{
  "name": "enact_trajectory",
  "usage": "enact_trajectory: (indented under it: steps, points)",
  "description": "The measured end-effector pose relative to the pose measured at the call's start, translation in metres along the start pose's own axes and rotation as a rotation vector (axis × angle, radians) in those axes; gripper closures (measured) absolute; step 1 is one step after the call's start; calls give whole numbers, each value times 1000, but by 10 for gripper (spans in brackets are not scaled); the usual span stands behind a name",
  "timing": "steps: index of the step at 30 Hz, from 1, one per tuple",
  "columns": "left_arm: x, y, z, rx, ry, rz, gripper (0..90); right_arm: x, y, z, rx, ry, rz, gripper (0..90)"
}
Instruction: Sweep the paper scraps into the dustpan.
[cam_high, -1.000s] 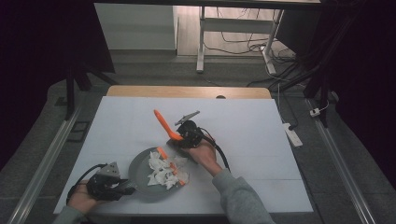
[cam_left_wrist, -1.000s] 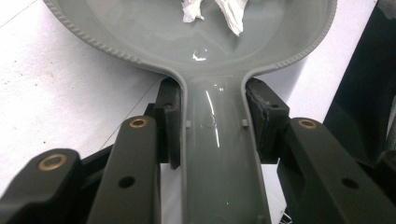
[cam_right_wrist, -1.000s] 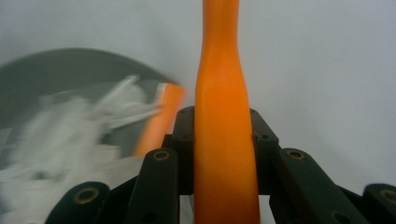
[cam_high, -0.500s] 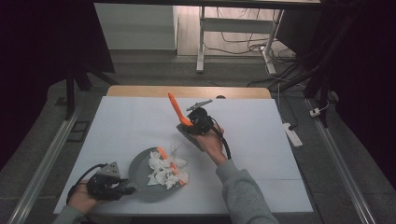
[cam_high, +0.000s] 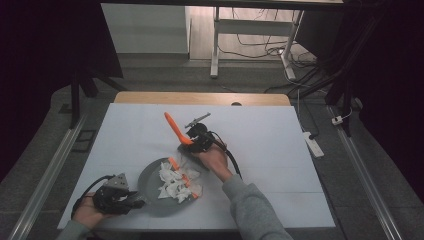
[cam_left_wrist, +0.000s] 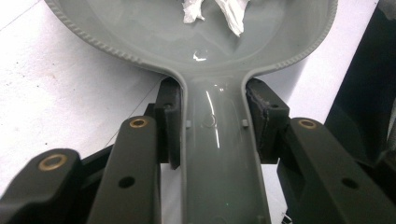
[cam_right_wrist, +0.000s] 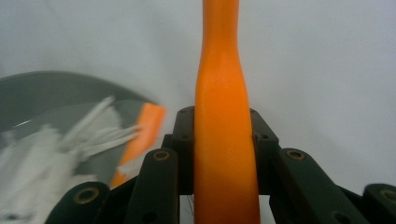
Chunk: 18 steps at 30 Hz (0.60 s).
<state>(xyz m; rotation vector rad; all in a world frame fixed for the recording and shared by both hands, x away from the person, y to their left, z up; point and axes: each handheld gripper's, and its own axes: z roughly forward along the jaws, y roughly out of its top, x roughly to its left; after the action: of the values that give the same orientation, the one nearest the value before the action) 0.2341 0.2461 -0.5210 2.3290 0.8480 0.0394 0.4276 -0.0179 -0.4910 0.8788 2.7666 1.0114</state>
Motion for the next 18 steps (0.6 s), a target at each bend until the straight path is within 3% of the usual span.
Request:
enact_trajectory:
  steps: [5, 9, 13, 18]
  points:
    - [0, 0, 0, 3, 0, 0, 612, 25, -3, 3, 10, 53, -57, 707]
    - [-1, 0, 0, 2, 1, -1, 612, 44, -3, -1, 5, 123, -98, 707]
    - [-1, 0, 0, 2, 1, -2, 612, 51, 0, -18, -38, 119, -117, 706]
    - [-1, 0, 0, 2, 1, -1, 612, 37, 0, -41, -109, 55, -97, 707]
